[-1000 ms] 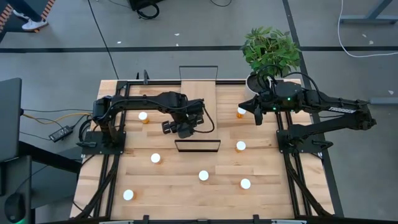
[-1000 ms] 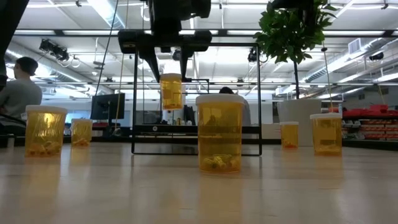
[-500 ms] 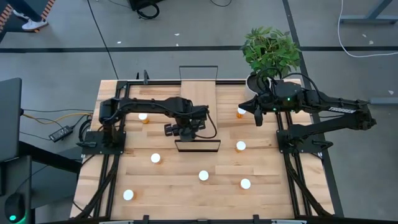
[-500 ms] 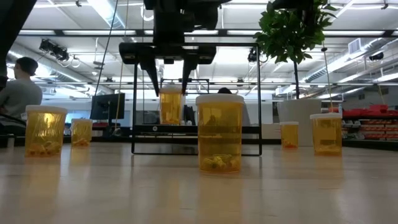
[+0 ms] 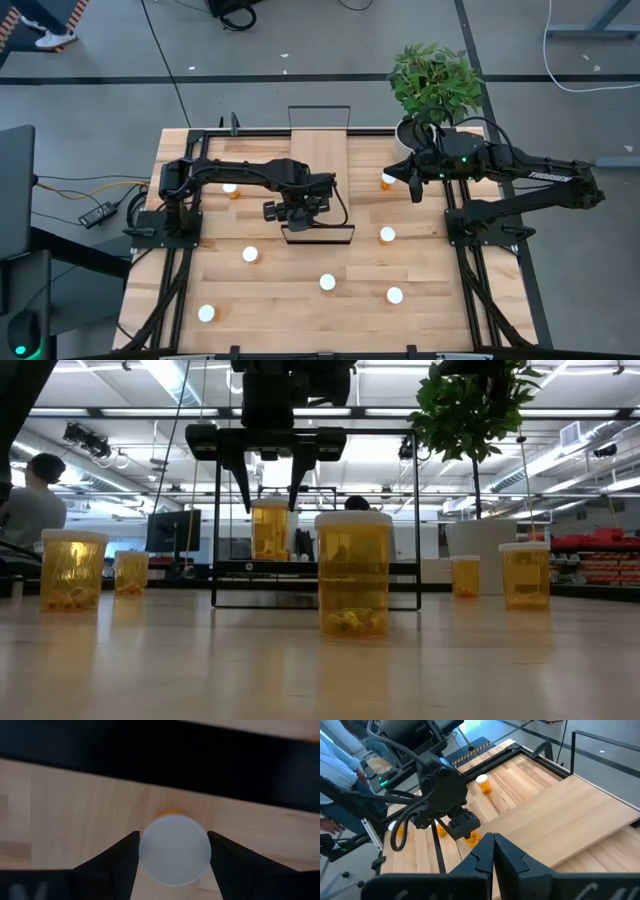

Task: Pick and place medicine bottles onto shelf by color
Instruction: Put the orange pill bottle on the shelf, then put the orange pill bottle on the shelf aligned with the other orange pill bottle

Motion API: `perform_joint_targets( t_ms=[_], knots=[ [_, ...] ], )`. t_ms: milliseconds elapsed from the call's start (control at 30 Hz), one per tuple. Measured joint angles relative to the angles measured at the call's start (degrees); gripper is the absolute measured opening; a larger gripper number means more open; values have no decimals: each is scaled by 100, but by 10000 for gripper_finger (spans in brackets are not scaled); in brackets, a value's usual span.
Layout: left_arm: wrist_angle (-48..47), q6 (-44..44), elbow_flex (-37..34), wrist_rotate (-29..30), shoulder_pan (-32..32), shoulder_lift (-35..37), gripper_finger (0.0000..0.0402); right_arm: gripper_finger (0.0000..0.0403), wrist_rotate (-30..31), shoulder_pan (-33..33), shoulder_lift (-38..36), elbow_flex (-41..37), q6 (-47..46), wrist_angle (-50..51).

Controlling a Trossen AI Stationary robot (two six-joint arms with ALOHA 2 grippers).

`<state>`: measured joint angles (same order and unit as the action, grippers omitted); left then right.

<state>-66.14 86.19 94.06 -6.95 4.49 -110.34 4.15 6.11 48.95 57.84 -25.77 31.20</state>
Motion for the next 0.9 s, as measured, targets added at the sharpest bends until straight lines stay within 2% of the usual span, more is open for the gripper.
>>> perform_joint_targets(
  t_ms=[633,900],
  knots=[
    [43,-31,0,40,20,7,276,16,1,0,0,0,-107,0],
    [144,-815,0,179,20,9,277,16,1,-1,0,0,-108,0]
  ],
)
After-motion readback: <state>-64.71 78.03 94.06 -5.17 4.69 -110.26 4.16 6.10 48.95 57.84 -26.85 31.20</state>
